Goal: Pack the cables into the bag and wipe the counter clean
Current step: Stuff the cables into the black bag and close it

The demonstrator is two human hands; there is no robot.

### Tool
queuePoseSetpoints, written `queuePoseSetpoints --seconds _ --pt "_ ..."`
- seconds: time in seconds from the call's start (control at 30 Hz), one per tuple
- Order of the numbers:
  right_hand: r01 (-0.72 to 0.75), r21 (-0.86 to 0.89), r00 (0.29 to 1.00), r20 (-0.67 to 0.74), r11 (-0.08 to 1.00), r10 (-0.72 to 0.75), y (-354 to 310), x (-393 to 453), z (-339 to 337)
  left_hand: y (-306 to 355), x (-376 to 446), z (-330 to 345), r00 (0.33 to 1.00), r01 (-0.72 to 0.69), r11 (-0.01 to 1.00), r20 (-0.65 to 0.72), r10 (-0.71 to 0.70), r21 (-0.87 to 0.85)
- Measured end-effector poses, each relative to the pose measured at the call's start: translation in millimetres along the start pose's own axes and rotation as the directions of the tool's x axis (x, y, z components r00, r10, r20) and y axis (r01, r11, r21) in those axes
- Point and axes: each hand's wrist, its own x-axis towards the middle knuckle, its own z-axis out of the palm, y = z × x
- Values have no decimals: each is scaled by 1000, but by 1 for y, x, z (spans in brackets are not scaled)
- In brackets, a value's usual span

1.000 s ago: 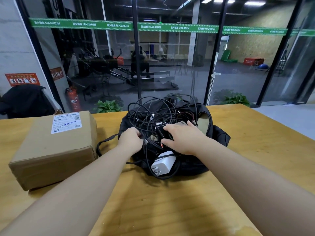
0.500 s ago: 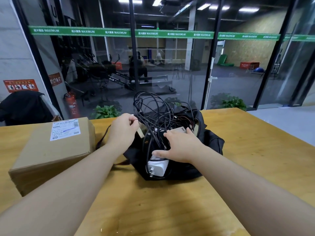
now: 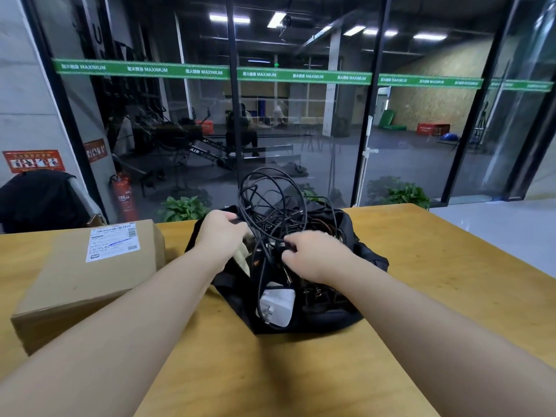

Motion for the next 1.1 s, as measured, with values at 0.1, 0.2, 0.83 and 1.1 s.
queuePoseSetpoints --seconds 0.1,0.2,0.83,1.1 --pt "87 -31 908 -409 996 -92 -16 9 -22 4 4 -9 996 -80 963 45 71 256" --pt "245 -207 799 -510 947 -318 -34 31 -43 9 0 -15 982 -187 882 52 183 433" --pt "238 -426 927 -169 873 -335 -48 75 -19 -7 6 -19 968 -242 759 95 233 605" --pt "217 -281 949 -165 935 -270 -28 53 -9 -7 11 -23 969 -229 645 106 223 729"
